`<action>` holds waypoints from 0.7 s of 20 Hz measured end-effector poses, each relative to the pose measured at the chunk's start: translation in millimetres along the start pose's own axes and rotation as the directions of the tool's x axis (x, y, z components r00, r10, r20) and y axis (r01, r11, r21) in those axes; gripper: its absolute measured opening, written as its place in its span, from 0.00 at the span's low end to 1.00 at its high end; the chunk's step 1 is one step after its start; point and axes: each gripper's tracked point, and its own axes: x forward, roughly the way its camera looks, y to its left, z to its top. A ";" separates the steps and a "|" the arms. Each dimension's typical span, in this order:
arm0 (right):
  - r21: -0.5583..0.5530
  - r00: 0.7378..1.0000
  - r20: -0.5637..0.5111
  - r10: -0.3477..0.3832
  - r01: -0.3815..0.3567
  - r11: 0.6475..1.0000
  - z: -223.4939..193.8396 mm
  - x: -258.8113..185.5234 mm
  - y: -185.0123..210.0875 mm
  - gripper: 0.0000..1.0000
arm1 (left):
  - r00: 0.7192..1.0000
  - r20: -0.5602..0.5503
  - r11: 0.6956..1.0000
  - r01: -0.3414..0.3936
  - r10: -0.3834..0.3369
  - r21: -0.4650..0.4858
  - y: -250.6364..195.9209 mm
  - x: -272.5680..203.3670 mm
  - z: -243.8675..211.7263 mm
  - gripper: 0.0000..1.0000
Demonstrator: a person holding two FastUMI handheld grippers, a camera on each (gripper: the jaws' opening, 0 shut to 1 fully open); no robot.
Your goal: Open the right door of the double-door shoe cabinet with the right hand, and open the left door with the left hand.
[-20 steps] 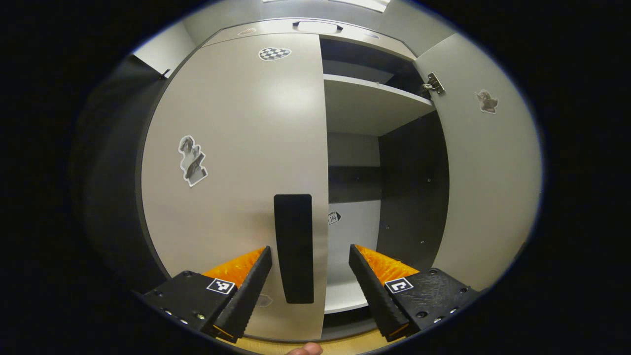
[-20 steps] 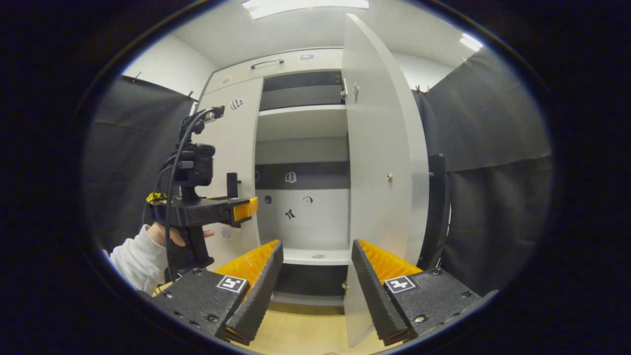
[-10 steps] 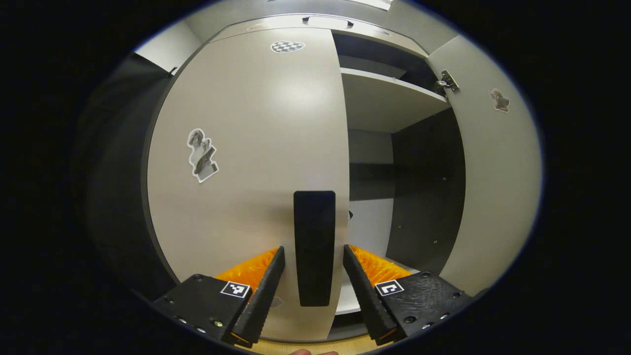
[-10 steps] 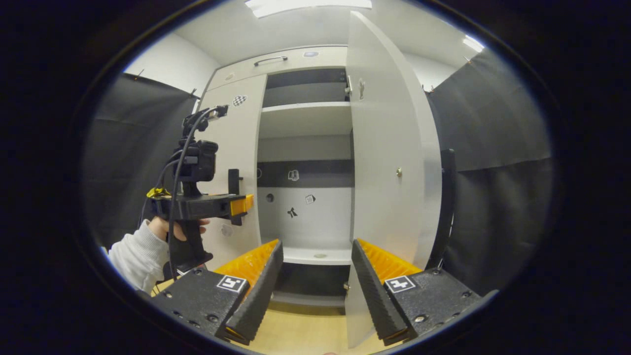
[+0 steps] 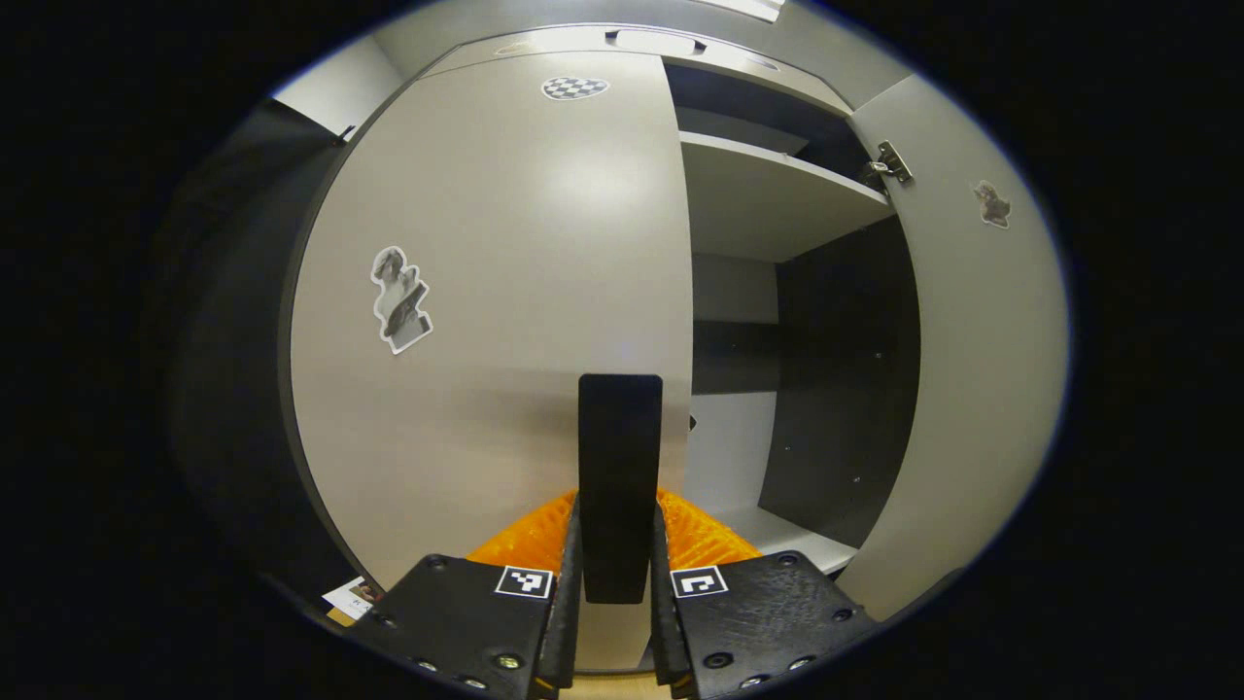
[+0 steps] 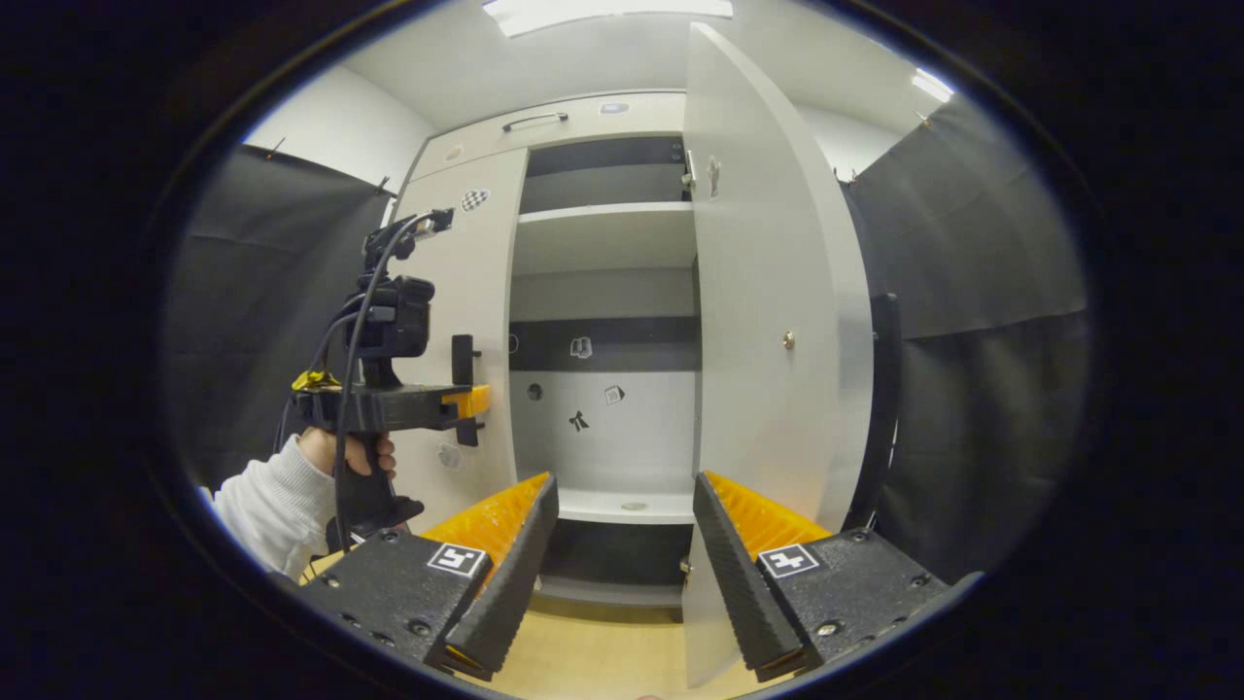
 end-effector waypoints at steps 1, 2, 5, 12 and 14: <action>0.004 1.000 0.001 0.001 -0.001 1.000 0.4 -0.9 0.7 0.88 | 1.000 0.011 1.000 -0.009 0.009 0.005 -0.1 1.3 1.4 0.25; 0.008 1.000 0.000 0.001 -0.001 1.000 -0.2 -1.5 -0.1 0.88 | 1.000 0.015 1.000 -0.009 0.009 0.005 0.1 -1.4 1.1 0.23; 0.010 1.000 0.002 0.002 -0.002 1.000 0.6 -2.7 -0.4 0.88 | 1.000 0.030 1.000 0.000 0.000 0.006 0.4 -1.1 1.5 0.11; 0.004 1.000 0.003 -0.021 0.021 1.000 3.5 -10.0 -5.6 0.88 | 0.999 0.028 0.999 0.035 -0.035 -0.004 -1.0 -10.9 2.0 0.11; 0.007 1.000 0.004 -0.025 0.025 1.000 3.6 -13.6 -4.9 0.88 | 0.998 0.020 0.998 0.056 -0.055 -0.014 -1.7 -21.0 2.4 0.11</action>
